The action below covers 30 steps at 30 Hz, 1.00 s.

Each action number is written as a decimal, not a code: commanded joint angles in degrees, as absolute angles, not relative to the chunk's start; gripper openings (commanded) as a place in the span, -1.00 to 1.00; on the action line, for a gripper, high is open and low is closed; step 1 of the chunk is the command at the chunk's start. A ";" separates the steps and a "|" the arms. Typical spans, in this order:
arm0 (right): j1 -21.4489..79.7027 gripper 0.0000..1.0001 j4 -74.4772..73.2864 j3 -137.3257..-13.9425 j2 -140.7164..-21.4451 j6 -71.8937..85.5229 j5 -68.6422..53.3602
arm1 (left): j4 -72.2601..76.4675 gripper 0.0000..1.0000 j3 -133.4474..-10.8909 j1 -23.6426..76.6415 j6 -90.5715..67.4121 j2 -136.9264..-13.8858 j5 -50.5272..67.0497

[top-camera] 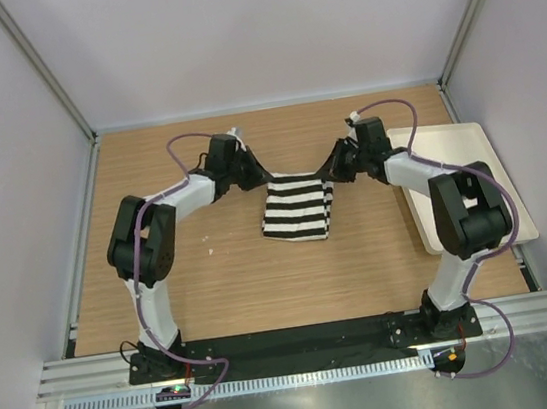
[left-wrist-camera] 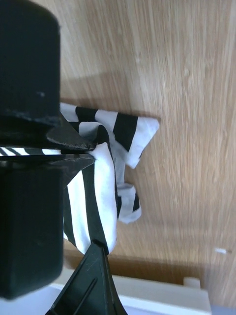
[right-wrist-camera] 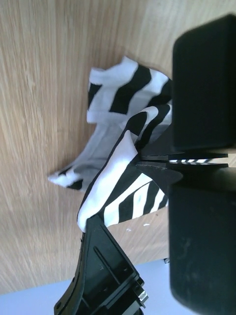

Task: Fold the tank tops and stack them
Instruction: Fold the tank top

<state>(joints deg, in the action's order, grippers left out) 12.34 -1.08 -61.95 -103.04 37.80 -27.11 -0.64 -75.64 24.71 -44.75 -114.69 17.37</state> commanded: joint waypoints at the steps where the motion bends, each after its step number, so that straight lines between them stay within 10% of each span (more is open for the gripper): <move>1: 12.30 -0.97 -1.93 -60.56 -96.25 37.44 -24.09 | 4.47 -1.00 -74.18 24.52 -43.59 -109.60 18.89; 30: 6.42 -0.78 9.15 -50.61 -104.31 41.84 -19.05 | 2.47 -0.74 -88.77 26.81 -44.04 -124.37 21.80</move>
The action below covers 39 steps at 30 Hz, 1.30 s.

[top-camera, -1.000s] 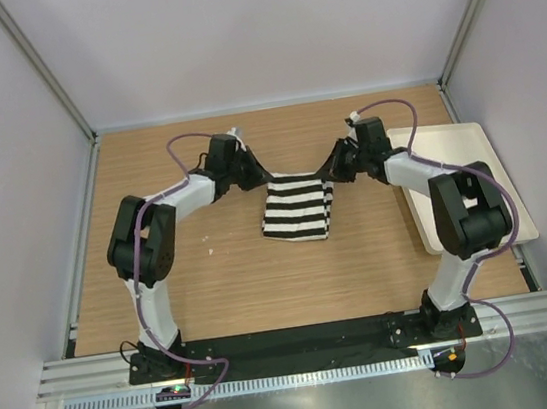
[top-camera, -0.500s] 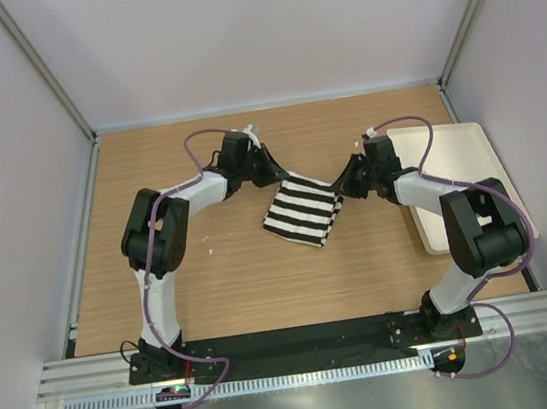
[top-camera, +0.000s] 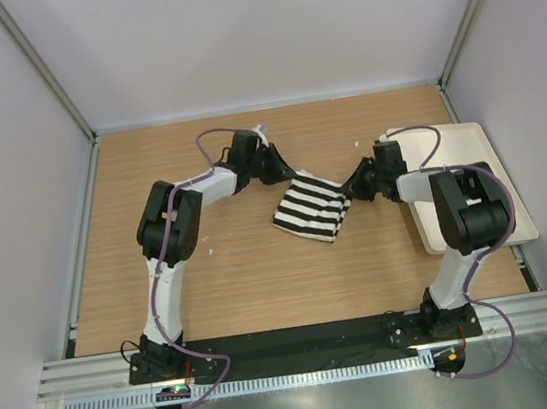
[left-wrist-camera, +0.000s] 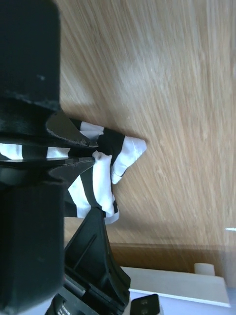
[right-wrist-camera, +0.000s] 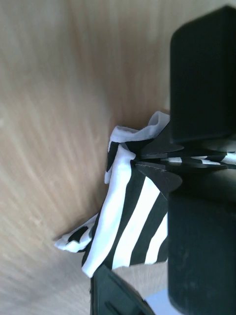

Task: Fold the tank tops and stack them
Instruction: Fold the tank top

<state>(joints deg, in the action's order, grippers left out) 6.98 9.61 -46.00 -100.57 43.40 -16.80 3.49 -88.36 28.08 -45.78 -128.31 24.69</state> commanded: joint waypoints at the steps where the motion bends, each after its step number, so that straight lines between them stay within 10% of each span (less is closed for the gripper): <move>1: 6.42 -0.78 9.05 -52.02 -107.55 42.01 -20.55 | 2.20 -0.75 -87.73 26.55 -43.95 -123.41 21.45; 9: 10.19 -0.66 0.98 -69.77 -115.22 39.38 -25.49 | 5.35 -0.62 -73.84 23.12 -46.67 -113.39 9.51; 13: 10.55 0.36 -1.13 -71.46 -112.95 38.24 -24.18 | 7.12 -0.06 -68.12 22.76 -47.11 -108.73 6.86; 16: 10.46 0.51 -3.16 -70.67 -108.82 35.43 -23.03 | 6.68 -0.01 -67.41 22.50 -46.24 -106.36 7.38; 23: 10.55 0.43 -10.80 -69.08 -101.78 28.22 -16.10 | 6.42 -0.06 -68.55 24.42 -45.53 -103.19 12.12; 26: 10.55 -0.07 -11.16 -68.03 -101.69 27.25 -17.65 | 6.24 -0.10 -69.60 26.54 -45.61 -103.53 12.57; 32: 11.60 0.04 -10.90 -67.68 -104.06 27.25 -22.59 | 6.15 -0.14 -73.29 30.67 -46.31 -107.74 13.71; 39: 11.08 -0.59 -8.97 -64.87 -109.15 28.47 -32.07 | 5.72 -0.23 -75.32 31.38 -49.56 -113.62 15.91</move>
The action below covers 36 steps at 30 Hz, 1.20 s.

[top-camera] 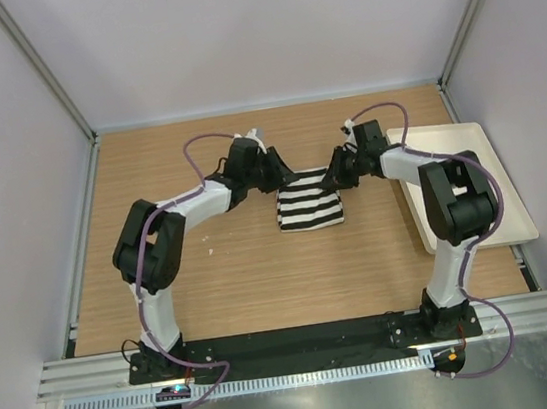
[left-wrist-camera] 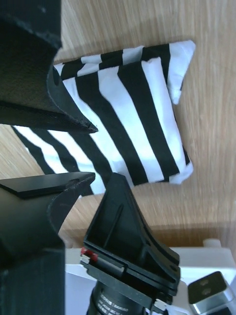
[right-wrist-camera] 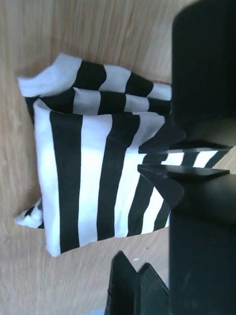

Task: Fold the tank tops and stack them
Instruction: Fold the tank top

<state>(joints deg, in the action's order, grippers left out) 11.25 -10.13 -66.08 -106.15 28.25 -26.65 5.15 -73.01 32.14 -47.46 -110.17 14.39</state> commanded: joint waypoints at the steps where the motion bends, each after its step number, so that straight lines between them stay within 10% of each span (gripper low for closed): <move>1: 10.55 -0.63 -5.57 -63.73 -109.77 31.35 -34.95 | 3.71 -0.25 -75.93 30.94 -50.18 -114.95 16.00; 8: 3.78 -0.91 7.90 -52.92 -110.48 38.85 -37.78 | 2.21 -0.31 -76.29 27.69 -50.54 -119.44 16.96; 14: 4.04 -0.48 9.58 -48.96 -104.34 38.67 -39.37 | 2.29 -0.29 -73.66 28.47 -47.12 -112.25 15.12; 36: 4.66 -0.61 0.35 -37.62 -92.02 30.41 -29.90 | 5.10 -0.36 -60.30 37.88 -52.21 -107.84 16.18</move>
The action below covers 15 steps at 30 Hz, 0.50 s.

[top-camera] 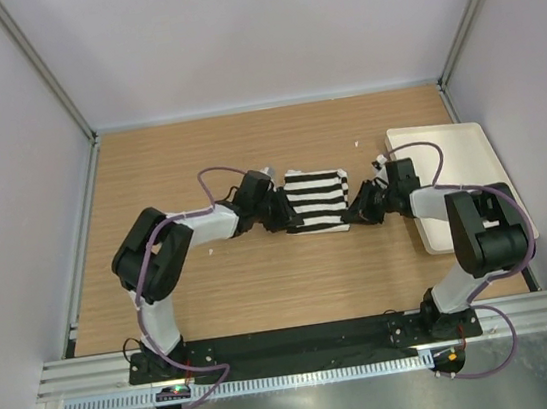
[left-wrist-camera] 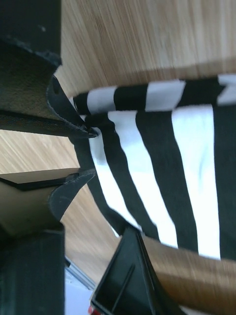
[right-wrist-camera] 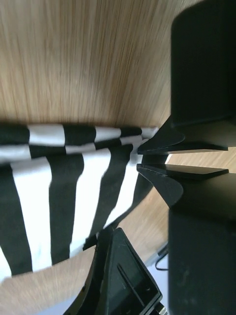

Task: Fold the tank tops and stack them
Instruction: Fold the tank top

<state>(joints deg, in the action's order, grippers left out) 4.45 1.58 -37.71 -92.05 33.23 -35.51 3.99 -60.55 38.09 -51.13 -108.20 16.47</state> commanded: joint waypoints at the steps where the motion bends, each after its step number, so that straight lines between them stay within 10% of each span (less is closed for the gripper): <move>1: 4.66 -0.60 0.35 -37.27 -91.41 30.32 -27.79 | 4.84 -0.35 -60.12 37.88 -51.68 -107.32 15.04; 6: 4.75 -0.29 -3.59 -37.27 -82.74 28.13 -22.42 | 0.18 -0.26 -60.47 37.88 -48.43 -103.02 10.38; 12: 4.92 0.99 -8.61 -34.99 -66.92 24.70 -12.85 | -3.96 -0.03 -53.81 38.58 -45.79 -90.46 2.22; 15: 4.92 0.99 -10.72 -32.53 -55.58 24.08 -6.45 | -4.13 0.14 -46.69 39.02 -45.00 -79.13 -6.74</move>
